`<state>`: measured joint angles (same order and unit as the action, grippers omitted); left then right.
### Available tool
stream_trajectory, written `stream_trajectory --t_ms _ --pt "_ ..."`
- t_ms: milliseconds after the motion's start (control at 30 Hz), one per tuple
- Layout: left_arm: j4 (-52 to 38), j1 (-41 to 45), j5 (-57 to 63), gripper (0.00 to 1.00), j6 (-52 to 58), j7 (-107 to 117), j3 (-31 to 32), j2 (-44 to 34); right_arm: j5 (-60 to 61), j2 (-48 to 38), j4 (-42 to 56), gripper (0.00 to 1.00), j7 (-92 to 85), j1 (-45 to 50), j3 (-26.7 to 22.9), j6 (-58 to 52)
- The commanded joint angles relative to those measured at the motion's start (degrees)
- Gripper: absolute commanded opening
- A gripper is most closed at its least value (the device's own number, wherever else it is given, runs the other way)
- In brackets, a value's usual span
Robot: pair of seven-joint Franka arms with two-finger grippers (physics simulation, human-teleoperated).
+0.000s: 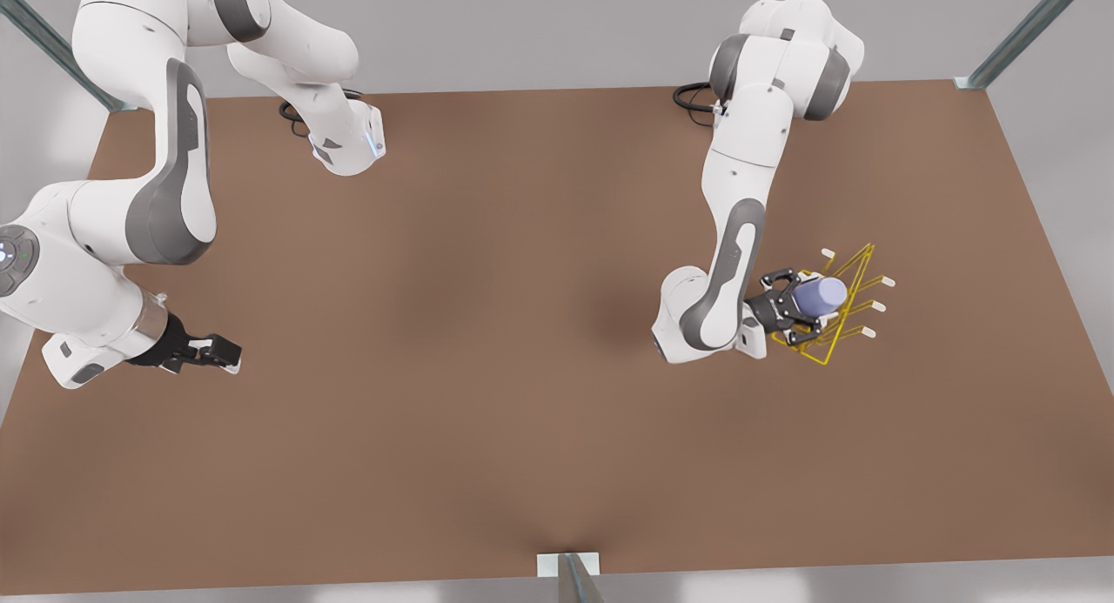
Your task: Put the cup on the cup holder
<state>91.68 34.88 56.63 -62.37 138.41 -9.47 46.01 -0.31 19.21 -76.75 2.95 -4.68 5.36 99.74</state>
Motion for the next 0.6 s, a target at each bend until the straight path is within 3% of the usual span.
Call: stream_trajectory --t_ms 0,567 --pt "0.3 -0.3 0.1 0.76 0.2 8.2 0.0 0.0 0.0 -0.1 0.0 1.0 0.0 -0.1 0.0 -0.1" --pt "1.9 0.3 -0.6 0.76 1.0 10.0 0.2 0.0 0.0 -0.1 -0.2 1.0 0.0 -0.1 -0.1 0.2"
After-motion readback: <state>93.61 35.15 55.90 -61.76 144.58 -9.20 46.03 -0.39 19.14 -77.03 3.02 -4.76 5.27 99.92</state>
